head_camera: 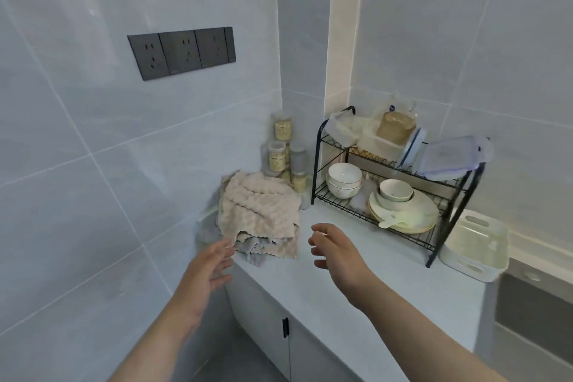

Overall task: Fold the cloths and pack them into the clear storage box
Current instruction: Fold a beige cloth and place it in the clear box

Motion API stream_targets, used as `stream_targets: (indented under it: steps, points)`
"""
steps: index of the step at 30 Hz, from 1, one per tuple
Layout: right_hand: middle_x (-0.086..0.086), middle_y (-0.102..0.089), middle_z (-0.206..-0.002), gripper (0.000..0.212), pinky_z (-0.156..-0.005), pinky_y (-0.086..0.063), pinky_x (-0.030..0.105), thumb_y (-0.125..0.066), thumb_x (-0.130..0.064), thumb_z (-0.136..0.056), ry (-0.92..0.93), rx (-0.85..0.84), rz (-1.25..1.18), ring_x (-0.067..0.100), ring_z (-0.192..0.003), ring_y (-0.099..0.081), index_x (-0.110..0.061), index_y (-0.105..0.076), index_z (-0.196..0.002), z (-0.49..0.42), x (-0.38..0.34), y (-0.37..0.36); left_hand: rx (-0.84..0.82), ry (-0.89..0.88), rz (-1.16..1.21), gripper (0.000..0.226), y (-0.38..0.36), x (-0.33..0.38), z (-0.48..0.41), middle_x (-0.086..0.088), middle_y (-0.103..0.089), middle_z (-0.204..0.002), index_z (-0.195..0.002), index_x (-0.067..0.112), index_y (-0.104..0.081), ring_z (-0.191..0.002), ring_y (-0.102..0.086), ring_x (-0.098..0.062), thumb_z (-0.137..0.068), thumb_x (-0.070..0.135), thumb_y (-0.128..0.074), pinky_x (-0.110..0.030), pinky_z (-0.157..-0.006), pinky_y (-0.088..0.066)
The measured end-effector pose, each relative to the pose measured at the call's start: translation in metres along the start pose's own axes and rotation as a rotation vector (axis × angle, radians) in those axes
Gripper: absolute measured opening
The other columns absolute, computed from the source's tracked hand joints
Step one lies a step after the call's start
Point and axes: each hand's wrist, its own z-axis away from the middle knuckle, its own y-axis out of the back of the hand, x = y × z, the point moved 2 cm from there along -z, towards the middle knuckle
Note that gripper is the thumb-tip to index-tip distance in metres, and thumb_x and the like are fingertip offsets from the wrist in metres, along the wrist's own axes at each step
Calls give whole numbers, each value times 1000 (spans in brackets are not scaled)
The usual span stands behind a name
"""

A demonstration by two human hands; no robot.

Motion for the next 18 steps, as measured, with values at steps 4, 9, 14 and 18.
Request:
stream_targets:
  steps: [4, 9, 14, 18]
  points:
    - [3, -59, -110, 22, -89, -50, 37, -48, -29, -98, -75, -9, -4, 18, -95, -58, -24, -53, -119, -78, 6, -10, 66, 57, 8, 28, 9, -5, -73, -7, -64, -119, -121, 17, -58, -113, -58, -25, -97, 27, -49, -34, -82, -50]
    - [4, -60, -101, 30, -72, -52, 31, -54, -25, -93, -241, 24, 3, 18, -78, -57, -19, -52, -123, -171, 30, -28, 96, 202, -72, 23, 27, -19, -170, -6, -65, -107, -112, 17, -61, -99, -62, -26, -96, 30, -51, -38, -82, -50]
    - [9, -36, -73, 16, -62, -32, 35, -53, -21, -79, -458, 103, 104, 22, -64, -33, -15, -39, -73, -254, 66, -50, 65, 493, -242, 27, 45, -69, -272, -9, -70, -95, -102, 13, -63, -81, -65, -26, -79, 27, -66, -37, -75, -54]
    - [5, -56, -76, 28, -60, -49, 33, -50, -35, -88, -590, 125, 365, 20, -65, -54, -10, -55, -78, -289, 94, -66, -47, 728, -318, 35, 50, -100, -299, -13, -66, -81, -108, 9, -59, -67, -60, -28, -73, 10, -63, -32, -61, -51]
